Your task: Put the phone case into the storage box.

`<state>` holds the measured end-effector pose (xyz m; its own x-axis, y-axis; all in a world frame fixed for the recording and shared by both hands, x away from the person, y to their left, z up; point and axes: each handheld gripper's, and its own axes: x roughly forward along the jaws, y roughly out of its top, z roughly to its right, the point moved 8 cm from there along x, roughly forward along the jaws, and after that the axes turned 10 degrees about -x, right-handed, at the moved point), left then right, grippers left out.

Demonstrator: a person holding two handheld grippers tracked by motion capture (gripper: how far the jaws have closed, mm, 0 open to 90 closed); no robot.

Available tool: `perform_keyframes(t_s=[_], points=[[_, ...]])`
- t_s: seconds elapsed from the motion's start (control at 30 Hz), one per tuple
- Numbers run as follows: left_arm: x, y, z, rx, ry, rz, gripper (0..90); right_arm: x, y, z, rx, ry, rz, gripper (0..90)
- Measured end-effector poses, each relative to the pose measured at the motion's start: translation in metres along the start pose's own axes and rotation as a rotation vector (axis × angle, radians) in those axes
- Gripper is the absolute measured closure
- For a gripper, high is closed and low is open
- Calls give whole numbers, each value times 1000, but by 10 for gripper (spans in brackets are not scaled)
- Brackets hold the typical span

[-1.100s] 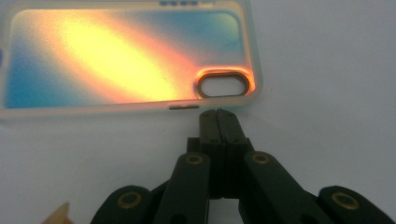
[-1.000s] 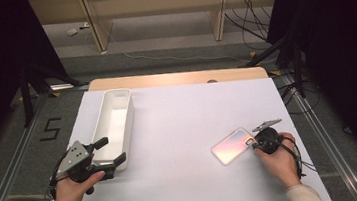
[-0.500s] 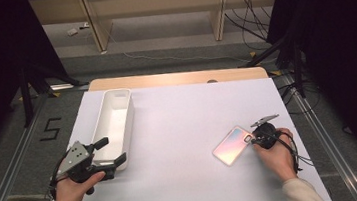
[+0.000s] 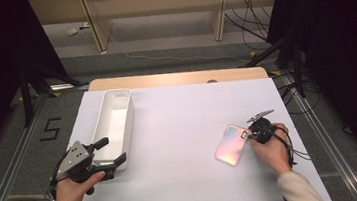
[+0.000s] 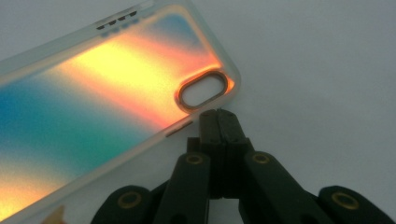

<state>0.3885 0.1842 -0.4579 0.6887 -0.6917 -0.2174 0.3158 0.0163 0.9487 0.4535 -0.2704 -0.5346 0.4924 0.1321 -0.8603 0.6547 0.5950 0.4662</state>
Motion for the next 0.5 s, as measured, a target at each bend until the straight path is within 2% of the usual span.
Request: perform_keyframes(t_s=[0.07, 0.1, 0.13, 0.17, 0.23, 0.33, 0.37, 0.47, 0.5], points=[[0, 0, 0, 1, 0, -2, 146, 2, 3, 1, -19, 2, -5, 900], [0, 0, 0, 0, -1, -2, 146, 2, 4, -1, 8, 1, -9, 900], [0, 0, 0, -1, -1, -2, 146, 4, 6, -1, 14, -6, 0, 900], [0, 0, 0, 0, -1, -2, 146, 4, 7, 0, -13, -3, -5, 900], [0, 0, 0, -1, -1, 0, 146, 6, 10, 1, -18, -7, 1, 900], [0, 0, 0, 1, 0, 0, 146, 7, 13, -1, 3, -6, -3, 900], [0, 0, 0, 3, -1, 1, 145, 8, 13, 0, -21, -2, -3, 900], [0, 0, 0, -3, -2, -1, 146, 10, 17, 1, -29, -4, 2, 900], [0, 0, 0, -2, -1, -2, 145, 10, 17, -1, -14, 0, -1, 900]])
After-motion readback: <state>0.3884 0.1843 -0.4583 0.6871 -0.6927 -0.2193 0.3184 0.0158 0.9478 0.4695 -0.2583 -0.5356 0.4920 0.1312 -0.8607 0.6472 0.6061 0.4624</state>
